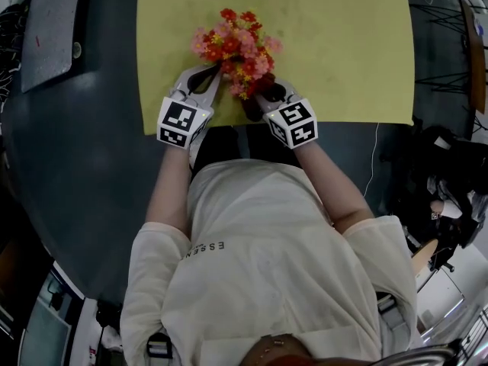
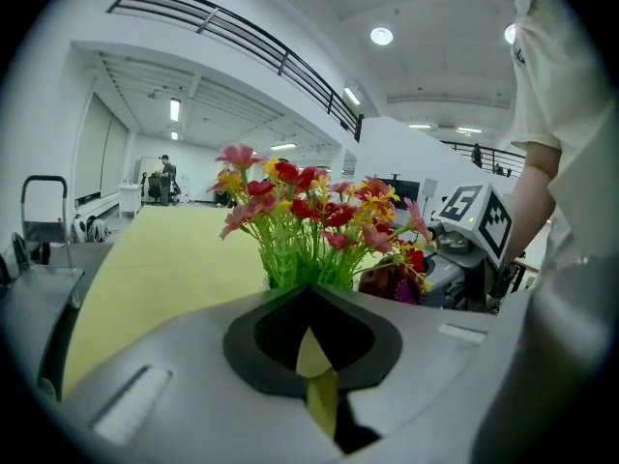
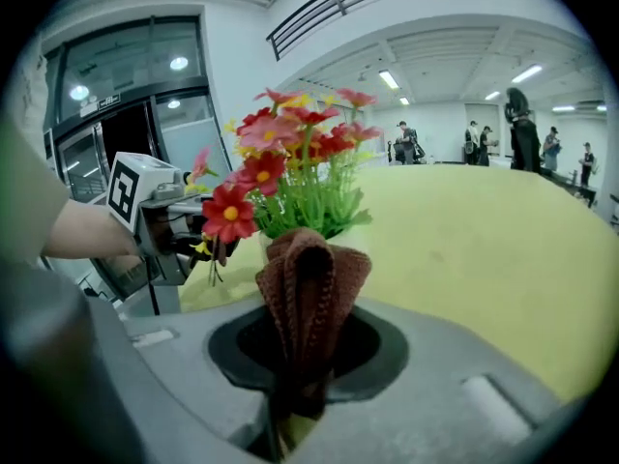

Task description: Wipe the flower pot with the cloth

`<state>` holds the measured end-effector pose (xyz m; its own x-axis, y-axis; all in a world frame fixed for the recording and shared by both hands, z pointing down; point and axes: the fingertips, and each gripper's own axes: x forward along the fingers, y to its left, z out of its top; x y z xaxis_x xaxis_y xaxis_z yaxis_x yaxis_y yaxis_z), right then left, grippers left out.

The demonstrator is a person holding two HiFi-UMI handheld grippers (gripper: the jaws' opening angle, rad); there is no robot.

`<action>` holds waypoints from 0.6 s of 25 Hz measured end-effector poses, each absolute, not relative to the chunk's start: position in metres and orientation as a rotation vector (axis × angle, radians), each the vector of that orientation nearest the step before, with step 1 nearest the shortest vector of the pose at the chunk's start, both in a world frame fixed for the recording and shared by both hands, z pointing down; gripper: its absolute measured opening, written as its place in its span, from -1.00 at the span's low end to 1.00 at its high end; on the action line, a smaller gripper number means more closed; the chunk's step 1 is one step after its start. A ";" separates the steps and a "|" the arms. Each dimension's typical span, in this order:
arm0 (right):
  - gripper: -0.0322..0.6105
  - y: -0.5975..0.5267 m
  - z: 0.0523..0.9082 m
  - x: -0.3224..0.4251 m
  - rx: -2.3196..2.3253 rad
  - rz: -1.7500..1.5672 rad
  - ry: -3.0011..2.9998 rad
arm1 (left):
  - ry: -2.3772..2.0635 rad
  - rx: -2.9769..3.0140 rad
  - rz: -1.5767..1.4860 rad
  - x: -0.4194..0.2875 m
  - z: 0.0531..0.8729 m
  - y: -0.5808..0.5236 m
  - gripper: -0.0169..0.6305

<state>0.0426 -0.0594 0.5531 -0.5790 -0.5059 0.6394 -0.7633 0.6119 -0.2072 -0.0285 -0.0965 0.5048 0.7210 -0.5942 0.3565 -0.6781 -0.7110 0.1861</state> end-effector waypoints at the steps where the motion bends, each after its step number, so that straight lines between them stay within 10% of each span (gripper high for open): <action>1: -0.71 -0.063 0.554 0.051 1.013 0.633 -2.292 | -0.998 2.622 0.389 -0.028 0.506 -0.096 -0.91; 15: -0.71 -0.162 0.549 0.079 0.901 0.391 -2.299 | -1.142 2.496 0.374 -0.030 0.507 -0.103 -0.91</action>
<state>0.0795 -0.1615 0.5495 -0.5675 -0.5031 0.6518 -0.6904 0.7221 -0.0438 -0.0302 -0.1026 0.5066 0.6364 -0.6684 0.3850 -0.7666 -0.6034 0.2197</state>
